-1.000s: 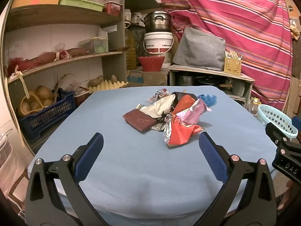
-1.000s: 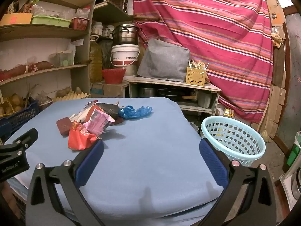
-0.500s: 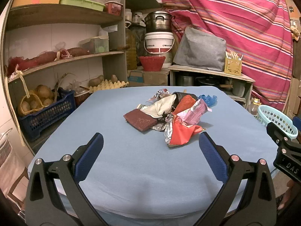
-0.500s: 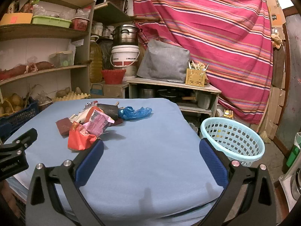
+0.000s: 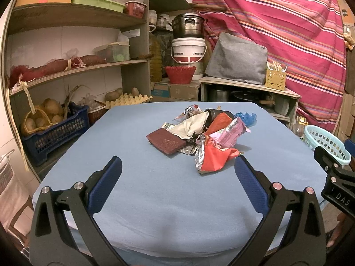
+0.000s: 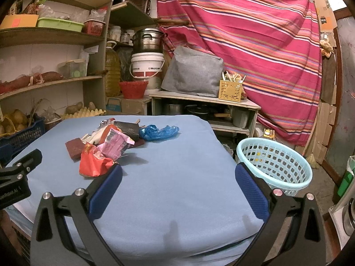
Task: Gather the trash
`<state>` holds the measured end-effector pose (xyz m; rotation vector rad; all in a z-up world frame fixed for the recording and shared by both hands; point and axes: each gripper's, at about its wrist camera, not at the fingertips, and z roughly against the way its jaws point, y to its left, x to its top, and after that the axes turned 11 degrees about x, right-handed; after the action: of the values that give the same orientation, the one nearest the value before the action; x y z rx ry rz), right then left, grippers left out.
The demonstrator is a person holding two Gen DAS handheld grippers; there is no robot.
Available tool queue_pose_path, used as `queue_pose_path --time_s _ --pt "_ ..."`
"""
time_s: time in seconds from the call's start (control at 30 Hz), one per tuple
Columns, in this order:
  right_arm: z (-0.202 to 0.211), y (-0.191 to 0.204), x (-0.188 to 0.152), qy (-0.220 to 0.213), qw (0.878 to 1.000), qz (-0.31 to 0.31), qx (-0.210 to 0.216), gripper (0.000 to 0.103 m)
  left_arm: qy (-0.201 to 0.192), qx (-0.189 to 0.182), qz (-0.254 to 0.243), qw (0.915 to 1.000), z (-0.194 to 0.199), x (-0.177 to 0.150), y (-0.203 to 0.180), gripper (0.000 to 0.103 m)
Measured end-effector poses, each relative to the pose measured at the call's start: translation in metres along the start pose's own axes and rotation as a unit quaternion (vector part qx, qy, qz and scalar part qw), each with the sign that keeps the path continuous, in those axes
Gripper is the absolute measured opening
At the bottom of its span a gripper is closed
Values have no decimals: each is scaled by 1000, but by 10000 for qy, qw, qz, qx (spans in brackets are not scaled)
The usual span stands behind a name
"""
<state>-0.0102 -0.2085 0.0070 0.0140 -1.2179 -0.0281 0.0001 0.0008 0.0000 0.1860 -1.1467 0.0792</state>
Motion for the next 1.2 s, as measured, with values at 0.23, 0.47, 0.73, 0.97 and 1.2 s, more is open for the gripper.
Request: queue_pose_path --time_s 0.23,0.47,0.73,0.97,1.2 --pt "0 0 0 -6 10000 12 -7 99 6 -4 9 10000 0 0 0 98" --pt "1 0 2 -7 10000 10 -9 99 -12 -11 12 10000 2 3 3 98" --pt "0 0 1 -9 10000 13 -12 99 -6 -8 18 10000 1 2 3 98" --pt "0 0 1 -16 10000 11 -11 99 -8 -15 9 10000 1 3 7 98" --pt "0 -1 1 -15 10000 15 -12 99 1 -15 19 10000 1 2 6 98"
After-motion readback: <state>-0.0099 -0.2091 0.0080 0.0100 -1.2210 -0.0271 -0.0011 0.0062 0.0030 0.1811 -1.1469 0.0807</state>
